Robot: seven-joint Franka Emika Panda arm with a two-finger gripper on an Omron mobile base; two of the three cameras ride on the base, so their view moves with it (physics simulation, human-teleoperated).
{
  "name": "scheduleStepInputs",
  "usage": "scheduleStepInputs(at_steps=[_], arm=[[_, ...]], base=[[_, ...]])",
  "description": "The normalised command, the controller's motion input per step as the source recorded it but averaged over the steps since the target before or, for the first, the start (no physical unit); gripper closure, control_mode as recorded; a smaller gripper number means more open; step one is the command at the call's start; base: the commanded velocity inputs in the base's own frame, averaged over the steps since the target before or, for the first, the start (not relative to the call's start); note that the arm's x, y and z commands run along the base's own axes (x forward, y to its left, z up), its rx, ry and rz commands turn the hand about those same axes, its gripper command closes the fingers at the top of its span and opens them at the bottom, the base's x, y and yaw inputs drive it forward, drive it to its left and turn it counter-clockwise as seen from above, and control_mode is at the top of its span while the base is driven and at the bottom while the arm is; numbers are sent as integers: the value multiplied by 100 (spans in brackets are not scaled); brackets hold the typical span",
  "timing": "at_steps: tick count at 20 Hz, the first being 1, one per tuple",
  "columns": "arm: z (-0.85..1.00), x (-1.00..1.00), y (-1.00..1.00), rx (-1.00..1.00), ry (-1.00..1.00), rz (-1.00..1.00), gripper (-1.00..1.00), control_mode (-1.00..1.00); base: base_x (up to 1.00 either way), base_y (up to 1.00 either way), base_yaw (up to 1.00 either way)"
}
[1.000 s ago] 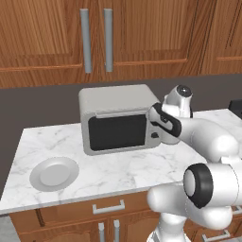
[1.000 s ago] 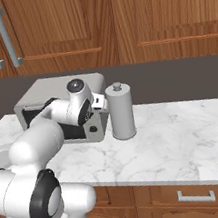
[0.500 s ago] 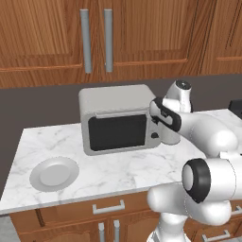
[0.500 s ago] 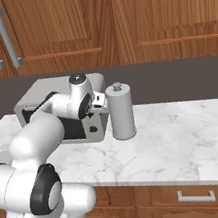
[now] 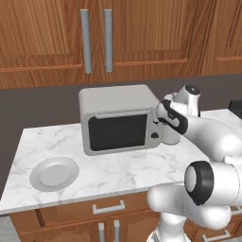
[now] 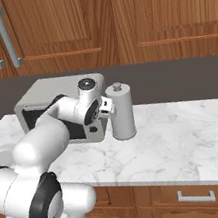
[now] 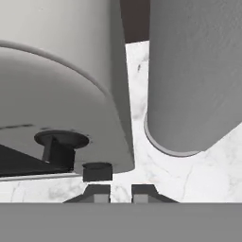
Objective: Pick up the bagel from the plate, place it on the toaster oven rack, close the door, and set the timer.
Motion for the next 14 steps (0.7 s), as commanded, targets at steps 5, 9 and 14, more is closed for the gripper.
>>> scheduleStepInputs(at_steps=[5, 9, 14], arm=[[-23, -4, -54, 10, -2, 0, 100, -100], [-3, 0, -8, 10, -2, 0, 100, -100], [23, -2, 47, 4, -2, 0, 100, -100]], base=[[0, 0, 0], [0, 0, 0], [0, 0, 0]])
